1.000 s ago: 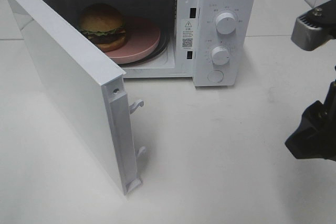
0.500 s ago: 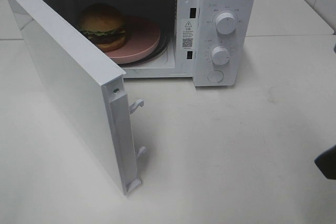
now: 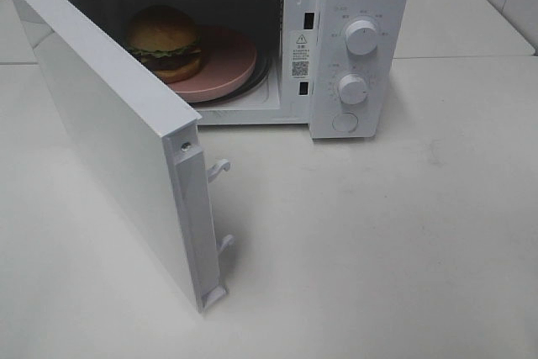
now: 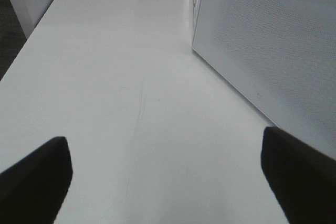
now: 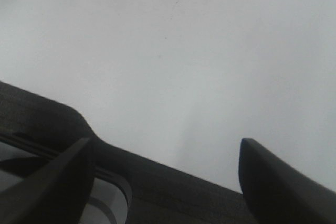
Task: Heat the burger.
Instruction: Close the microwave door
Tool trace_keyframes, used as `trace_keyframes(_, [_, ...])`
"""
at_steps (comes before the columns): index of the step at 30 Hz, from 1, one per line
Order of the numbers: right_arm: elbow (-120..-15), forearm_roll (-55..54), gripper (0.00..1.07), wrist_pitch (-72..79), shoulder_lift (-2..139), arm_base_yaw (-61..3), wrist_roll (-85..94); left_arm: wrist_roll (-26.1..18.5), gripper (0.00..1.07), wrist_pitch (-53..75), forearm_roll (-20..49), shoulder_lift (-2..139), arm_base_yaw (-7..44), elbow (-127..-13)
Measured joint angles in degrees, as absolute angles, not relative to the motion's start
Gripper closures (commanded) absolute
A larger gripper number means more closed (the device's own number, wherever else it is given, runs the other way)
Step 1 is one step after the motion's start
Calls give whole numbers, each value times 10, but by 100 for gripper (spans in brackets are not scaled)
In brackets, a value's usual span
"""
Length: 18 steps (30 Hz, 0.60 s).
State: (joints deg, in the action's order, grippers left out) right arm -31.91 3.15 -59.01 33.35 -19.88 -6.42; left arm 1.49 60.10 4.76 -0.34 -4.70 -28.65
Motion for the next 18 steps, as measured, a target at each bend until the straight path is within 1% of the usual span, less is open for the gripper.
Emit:
trace_keyframes(1, [-310,32,34,-590,301,-183,-64,15,17,601,48,-3,-47,-286])
trace_keyframes(3, [-306,32,34,-590,288,-176,-64,15,17,601,48,-3,-47,-286])
trace_keyframes(4, [-297,32,34,-592,258,-157,-64,15,17,601,48,-3,-47,-286])
trace_keyframes(5, [-297,32,34,-592,258,-157,-64,15,17,601,48,-3,-47,-286])
trace_keyframes(6, [-294,32,34,-594,223,-133,-64,15,17,601,48,-3,-47,-286])
trace_keyframes(8, [-293,32,34,-594,210,-123,-64,15,17,601,48,-3,-47,-286])
trace_keyframes(9, [-293,32,34,-595,182,-103,-64,15,17,601,48,-3,-47,-286])
trace_keyframes(10, [-293,32,34,-594,167,-95,-64,15,17,601,48,-3,-47,-286])
trace_keyframes(18, [-293,31,34,-595,66,-80,-64,15,17,601,48,-3,-47,-286])
